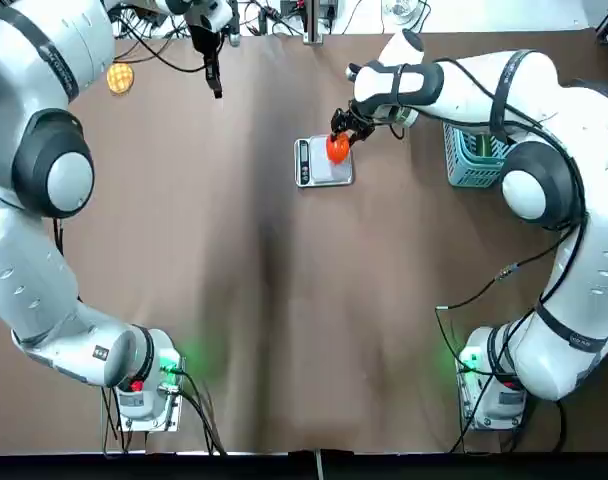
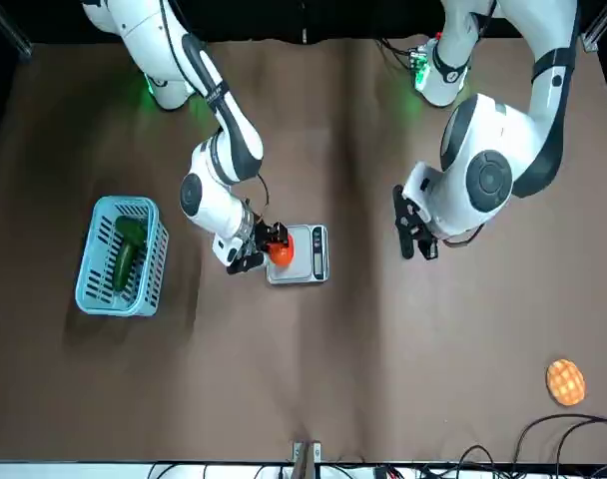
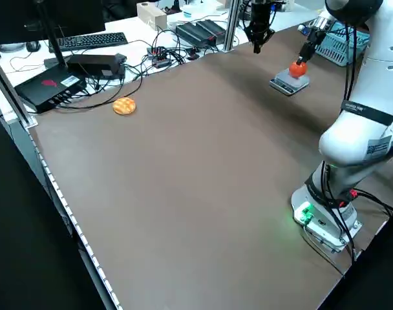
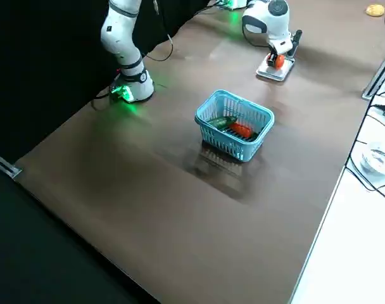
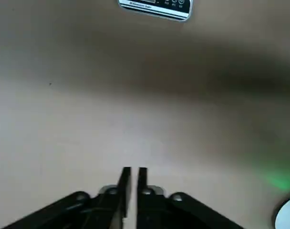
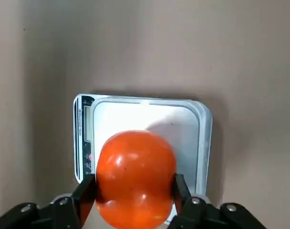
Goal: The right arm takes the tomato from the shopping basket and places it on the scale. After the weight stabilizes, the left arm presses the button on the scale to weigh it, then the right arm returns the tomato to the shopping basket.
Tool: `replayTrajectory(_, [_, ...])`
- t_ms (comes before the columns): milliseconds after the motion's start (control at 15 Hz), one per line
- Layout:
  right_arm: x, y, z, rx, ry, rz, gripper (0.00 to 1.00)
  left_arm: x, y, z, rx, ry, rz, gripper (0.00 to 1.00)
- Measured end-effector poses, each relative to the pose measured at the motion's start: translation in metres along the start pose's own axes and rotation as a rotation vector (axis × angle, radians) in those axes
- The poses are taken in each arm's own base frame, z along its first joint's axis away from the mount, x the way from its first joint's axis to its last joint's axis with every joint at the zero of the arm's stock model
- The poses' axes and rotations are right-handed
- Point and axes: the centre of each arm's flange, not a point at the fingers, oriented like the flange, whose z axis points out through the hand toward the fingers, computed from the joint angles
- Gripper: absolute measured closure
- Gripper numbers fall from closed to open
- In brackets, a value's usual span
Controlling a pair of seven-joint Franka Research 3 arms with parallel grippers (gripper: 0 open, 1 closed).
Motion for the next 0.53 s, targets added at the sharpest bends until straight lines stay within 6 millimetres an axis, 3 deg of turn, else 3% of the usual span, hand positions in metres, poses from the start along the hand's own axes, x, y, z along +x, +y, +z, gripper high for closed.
replayTrajectory(133, [0.002, -0.001, 0.000, 0.006, 0.003, -0.003, 0.30, 0.008, 0.003, 0.005, -0.008, -0.001, 0.015, 0.99])
replayTrajectory(267, [0.003, -0.001, 0.001, 0.006, 0.003, -0.003, 0.30, 0.014, 0.006, 0.009, -0.014, -0.004, 0.027, 0.99])
replayTrajectory(533, [0.004, 0.002, 0.003, 0.002, 0.015, -0.006, 0.01, 0.032, 0.007, 0.023, -0.010, -0.003, 0.046, 0.99])
